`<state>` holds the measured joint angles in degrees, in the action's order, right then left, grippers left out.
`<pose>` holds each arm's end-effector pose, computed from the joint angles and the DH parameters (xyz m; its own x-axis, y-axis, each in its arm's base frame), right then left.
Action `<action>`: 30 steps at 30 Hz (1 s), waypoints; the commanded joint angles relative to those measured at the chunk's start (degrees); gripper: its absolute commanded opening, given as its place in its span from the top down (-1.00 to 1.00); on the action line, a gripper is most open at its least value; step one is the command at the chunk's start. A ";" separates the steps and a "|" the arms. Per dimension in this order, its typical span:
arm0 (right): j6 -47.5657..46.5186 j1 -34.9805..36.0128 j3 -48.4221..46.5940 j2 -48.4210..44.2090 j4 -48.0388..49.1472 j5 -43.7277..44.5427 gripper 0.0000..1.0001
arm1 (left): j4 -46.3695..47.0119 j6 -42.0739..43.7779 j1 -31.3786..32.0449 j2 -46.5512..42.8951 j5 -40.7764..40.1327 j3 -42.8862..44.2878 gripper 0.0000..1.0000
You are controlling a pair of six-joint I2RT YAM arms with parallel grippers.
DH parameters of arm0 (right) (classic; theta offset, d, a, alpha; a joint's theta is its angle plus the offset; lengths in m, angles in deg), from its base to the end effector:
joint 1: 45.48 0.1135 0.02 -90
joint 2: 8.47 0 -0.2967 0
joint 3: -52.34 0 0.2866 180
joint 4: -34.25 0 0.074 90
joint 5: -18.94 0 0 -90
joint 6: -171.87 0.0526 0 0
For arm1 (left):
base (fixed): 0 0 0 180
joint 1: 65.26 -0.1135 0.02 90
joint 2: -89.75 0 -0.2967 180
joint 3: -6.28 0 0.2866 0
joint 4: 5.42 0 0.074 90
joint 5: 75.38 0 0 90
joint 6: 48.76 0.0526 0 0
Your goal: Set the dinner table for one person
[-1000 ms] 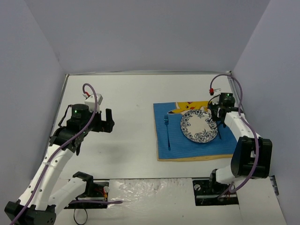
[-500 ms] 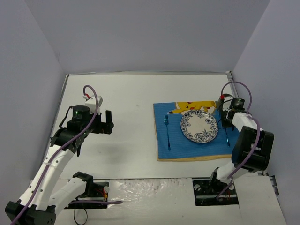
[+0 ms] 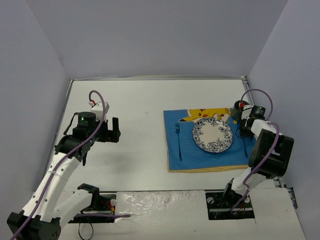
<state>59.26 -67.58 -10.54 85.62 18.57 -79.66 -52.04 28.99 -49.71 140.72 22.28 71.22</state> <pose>0.3480 -0.1328 0.1689 -0.7310 -0.1134 -0.6728 -0.0041 0.9868 -0.1620 0.2076 -0.0651 0.3451 -0.5872 -0.0549 -0.8076 0.2550 0.9343 -0.2489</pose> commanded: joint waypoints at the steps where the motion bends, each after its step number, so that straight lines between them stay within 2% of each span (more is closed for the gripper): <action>1: -0.05 -0.49 -2.83 0.78 2.45 -1.00 1.00 | 1.32 0.56 -0.71 0.44 0.09 1.02 -0.89; 10: 0.60 -0.44 -3.54 2.00 2.37 -0.92 0.86 | 1.32 0.51 -0.87 0.44 0.02 0.94 -0.89; 18: 0.90 -0.41 -3.67 2.22 2.20 -0.56 0.61 | 1.33 0.56 -0.97 0.61 0.09 1.02 -0.89; 22: 0.90 -0.41 -3.16 1.13 2.25 0.02 0.59 | 1.35 0.54 -1.05 0.48 0.16 1.02 -0.89; 26: 1.26 -0.41 -2.96 -2.56 2.04 -0.30 0.52 | 1.32 0.47 -1.05 0.12 0.07 1.02 -0.89; 29: 2.92 -0.41 -3.43 -6.36 1.49 -0.65 0.39 | 1.41 0.56 -1.22 -0.48 0.32 1.02 -0.89; 30: 3.46 -0.44 -3.57 -8.91 1.17 -0.99 0.27 | 1.41 0.53 -1.33 -0.70 0.34 1.06 -0.89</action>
<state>60.55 -67.59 -11.83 85.47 19.33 -80.34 -52.07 29.01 -50.38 141.08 22.31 71.16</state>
